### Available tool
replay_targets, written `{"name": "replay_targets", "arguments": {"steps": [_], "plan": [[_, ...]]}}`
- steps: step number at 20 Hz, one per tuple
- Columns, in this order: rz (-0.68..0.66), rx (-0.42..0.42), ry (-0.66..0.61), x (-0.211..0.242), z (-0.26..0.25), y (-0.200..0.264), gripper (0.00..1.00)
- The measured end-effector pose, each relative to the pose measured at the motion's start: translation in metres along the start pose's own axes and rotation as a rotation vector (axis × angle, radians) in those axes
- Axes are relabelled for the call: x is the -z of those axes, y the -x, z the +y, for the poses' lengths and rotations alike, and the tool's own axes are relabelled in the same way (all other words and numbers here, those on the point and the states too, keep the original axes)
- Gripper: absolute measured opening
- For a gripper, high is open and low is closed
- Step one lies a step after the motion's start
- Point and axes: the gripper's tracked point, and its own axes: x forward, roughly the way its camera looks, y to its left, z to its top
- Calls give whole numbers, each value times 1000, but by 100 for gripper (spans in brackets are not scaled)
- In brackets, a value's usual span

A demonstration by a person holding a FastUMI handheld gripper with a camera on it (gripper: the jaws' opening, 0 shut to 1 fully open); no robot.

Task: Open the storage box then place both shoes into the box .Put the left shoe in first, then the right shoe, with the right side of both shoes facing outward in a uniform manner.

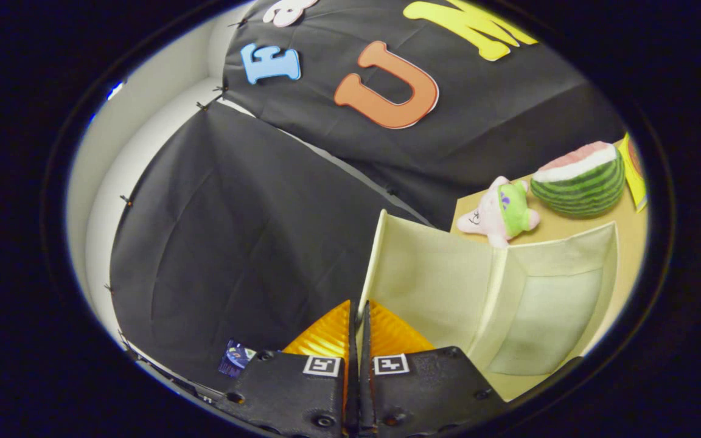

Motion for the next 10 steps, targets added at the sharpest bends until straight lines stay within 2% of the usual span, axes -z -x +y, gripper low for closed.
{"name": "replay_targets", "arguments": {"steps": [1, 5, 10], "plan": [[3, 22, 24, 4, -1, -5, 14], [134, 175, 63, 45, -25, -12, 100], [161, 291, 96, 53, -72, 8, 100]]}}
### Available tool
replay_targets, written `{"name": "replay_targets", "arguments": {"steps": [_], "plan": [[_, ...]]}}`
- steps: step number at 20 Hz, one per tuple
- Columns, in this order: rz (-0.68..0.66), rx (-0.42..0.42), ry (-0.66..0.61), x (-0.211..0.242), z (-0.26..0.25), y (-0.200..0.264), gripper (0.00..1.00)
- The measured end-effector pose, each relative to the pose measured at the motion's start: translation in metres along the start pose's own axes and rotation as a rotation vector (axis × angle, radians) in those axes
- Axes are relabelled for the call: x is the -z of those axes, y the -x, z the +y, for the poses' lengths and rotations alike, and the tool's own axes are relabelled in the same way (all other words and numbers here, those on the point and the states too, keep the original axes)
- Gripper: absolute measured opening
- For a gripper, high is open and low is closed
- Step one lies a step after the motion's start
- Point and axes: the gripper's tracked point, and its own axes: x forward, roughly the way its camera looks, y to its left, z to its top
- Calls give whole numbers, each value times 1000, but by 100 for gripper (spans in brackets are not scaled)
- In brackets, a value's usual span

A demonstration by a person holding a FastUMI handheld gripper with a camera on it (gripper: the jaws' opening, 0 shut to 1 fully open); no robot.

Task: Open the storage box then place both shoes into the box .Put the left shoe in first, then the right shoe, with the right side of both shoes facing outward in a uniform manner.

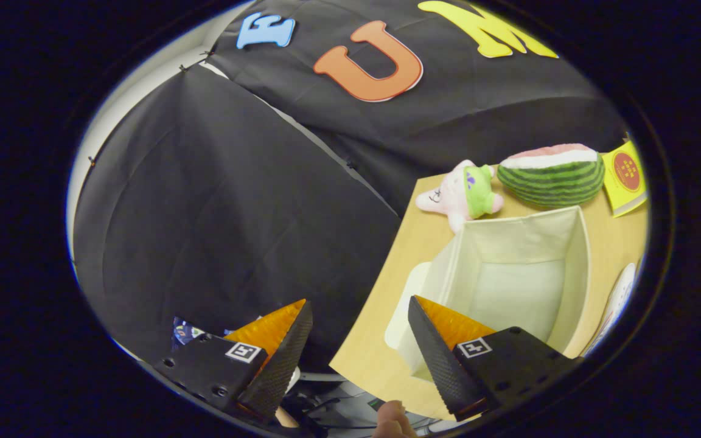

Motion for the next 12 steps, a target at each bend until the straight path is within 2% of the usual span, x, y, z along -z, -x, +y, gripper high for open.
{"name": "replay_targets", "arguments": {"steps": [6, 12], "plan": [[-13, 145, 0, 2, -92, 38, 100], [-65, 410, 103, 0, -206, 109, 100]]}}
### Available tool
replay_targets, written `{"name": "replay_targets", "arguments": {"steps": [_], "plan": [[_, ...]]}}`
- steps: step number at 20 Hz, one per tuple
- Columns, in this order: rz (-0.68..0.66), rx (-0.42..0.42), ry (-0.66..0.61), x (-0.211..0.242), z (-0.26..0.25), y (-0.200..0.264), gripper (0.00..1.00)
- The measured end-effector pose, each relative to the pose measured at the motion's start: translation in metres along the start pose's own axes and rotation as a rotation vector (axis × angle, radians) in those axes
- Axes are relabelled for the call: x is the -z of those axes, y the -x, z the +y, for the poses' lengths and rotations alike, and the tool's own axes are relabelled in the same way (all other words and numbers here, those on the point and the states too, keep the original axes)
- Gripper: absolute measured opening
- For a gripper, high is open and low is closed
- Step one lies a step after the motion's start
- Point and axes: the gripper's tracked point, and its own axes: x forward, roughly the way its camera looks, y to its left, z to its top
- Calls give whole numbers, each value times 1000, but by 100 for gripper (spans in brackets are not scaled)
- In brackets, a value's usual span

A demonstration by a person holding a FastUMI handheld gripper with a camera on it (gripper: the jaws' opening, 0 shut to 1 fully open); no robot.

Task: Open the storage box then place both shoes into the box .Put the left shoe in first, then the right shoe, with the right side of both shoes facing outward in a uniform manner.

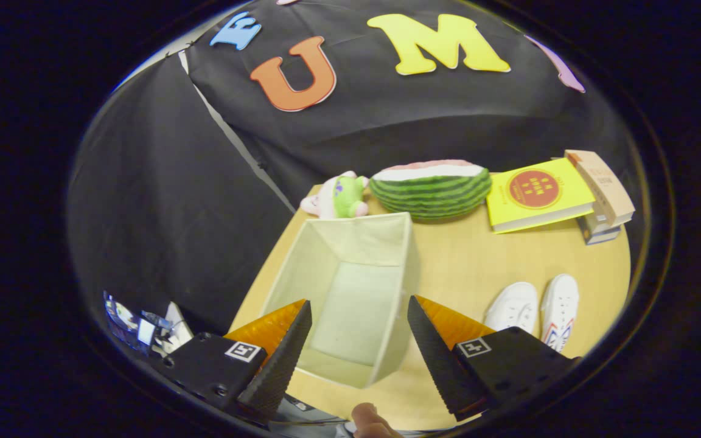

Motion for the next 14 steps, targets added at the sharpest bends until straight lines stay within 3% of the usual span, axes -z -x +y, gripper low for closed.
{"name": "replay_targets", "arguments": {"steps": [8, 14], "plan": [[117, 237, -30, 57, -143, 15, 100], [351, 367, 10, 132, -218, -2, 100]]}}
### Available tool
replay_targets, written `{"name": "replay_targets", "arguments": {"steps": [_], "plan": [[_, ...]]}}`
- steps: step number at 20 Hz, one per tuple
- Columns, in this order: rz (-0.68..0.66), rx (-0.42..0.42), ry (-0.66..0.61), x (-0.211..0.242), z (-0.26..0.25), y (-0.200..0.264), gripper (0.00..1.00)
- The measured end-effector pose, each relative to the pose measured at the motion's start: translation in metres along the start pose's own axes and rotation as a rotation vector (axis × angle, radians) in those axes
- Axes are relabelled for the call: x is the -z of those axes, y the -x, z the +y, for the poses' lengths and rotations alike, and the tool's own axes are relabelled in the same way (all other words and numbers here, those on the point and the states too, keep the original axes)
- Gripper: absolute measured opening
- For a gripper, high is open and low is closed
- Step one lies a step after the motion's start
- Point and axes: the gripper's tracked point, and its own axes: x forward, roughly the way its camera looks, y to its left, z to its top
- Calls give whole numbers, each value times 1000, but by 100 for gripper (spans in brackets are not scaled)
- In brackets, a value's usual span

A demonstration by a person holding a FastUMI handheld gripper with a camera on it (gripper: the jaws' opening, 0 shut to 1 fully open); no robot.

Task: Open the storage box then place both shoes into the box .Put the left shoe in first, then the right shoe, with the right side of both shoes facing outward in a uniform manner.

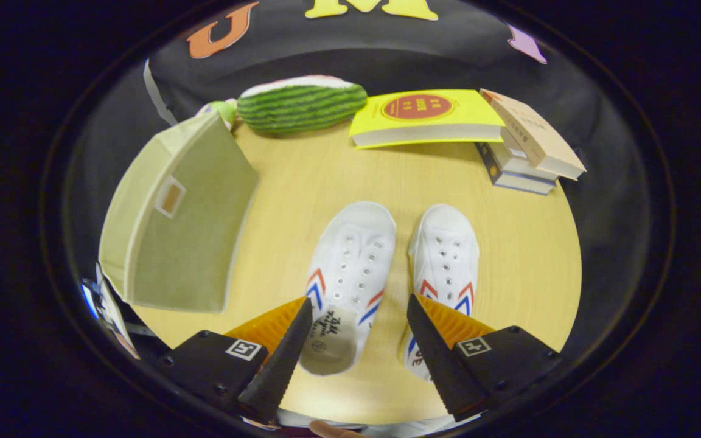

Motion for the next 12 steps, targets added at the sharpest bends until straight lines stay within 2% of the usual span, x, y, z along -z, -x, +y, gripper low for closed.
{"name": "replay_targets", "arguments": {"steps": [2, 4, 5, 6, 7, 8, 9, 12], "plan": [[100, -16, 1, 22, 2, -17, 90], [118, 9, 18, 23, -2, -36, 67], [127, -40, -5, 23, 10, -39, 56], [133, -59, -20, 20, 16, -39, 49], [123, -66, -41, 24, 15, -42, 24], [114, -68, -65, 21, 15, -41, 20], [114, -76, -95, 21, 16, -40, 12], [101, -113, -145, 22, 15, -41, 6]]}}
